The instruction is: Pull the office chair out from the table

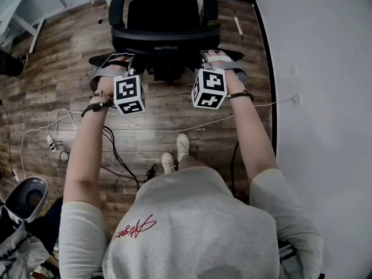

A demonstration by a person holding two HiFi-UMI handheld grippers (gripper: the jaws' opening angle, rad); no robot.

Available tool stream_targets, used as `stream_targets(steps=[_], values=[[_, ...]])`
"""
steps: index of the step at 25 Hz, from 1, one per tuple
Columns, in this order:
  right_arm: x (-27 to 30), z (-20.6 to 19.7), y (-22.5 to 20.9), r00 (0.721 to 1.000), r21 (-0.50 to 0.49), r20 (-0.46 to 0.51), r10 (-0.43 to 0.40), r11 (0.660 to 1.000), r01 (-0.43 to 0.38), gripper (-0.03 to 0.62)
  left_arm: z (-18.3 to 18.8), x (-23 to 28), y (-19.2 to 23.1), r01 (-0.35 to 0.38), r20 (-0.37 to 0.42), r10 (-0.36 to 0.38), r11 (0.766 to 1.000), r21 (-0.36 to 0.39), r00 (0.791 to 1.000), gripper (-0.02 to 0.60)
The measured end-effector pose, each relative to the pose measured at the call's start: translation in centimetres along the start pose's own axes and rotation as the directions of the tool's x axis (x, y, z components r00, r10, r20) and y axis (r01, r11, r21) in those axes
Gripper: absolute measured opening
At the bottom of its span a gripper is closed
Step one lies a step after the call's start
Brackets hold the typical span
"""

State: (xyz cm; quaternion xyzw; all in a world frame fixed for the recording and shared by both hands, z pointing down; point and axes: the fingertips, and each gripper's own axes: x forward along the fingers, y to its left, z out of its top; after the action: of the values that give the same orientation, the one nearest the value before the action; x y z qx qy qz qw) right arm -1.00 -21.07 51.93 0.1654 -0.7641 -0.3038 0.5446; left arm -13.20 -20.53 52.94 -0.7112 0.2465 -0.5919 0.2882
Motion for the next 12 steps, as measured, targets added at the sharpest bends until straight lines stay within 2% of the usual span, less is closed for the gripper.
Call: stream_targets(steps=[12], values=[[-3.1, -0.1, 4.8, 1.0, 0.001, -0.023, -0.018, 1.0, 0.018, 0.114, 2.1, -3.0, -4.4, -0.018, 0.011, 0.018, 1.0, 0.02, 1.0, 0.095]])
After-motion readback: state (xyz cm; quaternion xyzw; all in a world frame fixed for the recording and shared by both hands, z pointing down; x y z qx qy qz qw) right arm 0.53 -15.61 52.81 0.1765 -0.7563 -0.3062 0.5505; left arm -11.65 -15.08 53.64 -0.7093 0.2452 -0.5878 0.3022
